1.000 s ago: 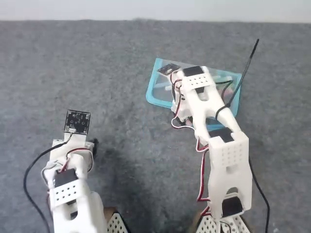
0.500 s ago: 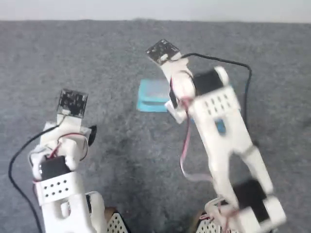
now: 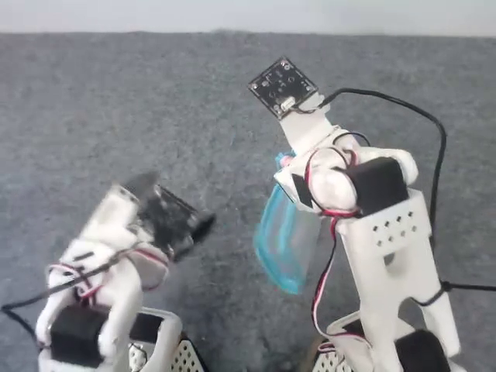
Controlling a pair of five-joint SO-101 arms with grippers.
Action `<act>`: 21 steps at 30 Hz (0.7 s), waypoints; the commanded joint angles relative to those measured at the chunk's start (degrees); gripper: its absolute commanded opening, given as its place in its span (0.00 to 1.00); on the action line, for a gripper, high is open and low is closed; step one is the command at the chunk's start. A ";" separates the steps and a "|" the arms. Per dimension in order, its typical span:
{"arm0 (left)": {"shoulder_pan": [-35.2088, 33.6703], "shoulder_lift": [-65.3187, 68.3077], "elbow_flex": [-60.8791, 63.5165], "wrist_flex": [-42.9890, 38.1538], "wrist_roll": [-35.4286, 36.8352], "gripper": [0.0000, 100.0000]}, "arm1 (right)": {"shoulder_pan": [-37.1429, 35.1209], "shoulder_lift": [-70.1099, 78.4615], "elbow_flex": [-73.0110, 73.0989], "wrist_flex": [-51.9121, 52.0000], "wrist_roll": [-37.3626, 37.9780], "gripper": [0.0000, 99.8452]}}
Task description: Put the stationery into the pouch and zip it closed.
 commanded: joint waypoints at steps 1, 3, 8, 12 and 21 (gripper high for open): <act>7.47 1.41 -2.51 4.13 6.77 0.38 | 0.57 0.57 -0.53 -4.00 -1.93 0.01; 9.93 5.19 -3.03 3.78 13.10 0.38 | 0.48 1.89 -0.62 -4.88 -1.76 0.01; 11.60 16.09 -4.44 0.44 19.60 0.38 | 0.48 4.26 -0.70 -5.32 -1.49 0.01; 6.42 20.04 -4.35 -7.12 14.15 0.38 | 0.04 4.35 -0.70 -4.79 0.26 0.01; 2.02 27.78 -4.35 -13.36 5.98 0.38 | -1.10 4.97 -0.35 -5.05 0.62 0.01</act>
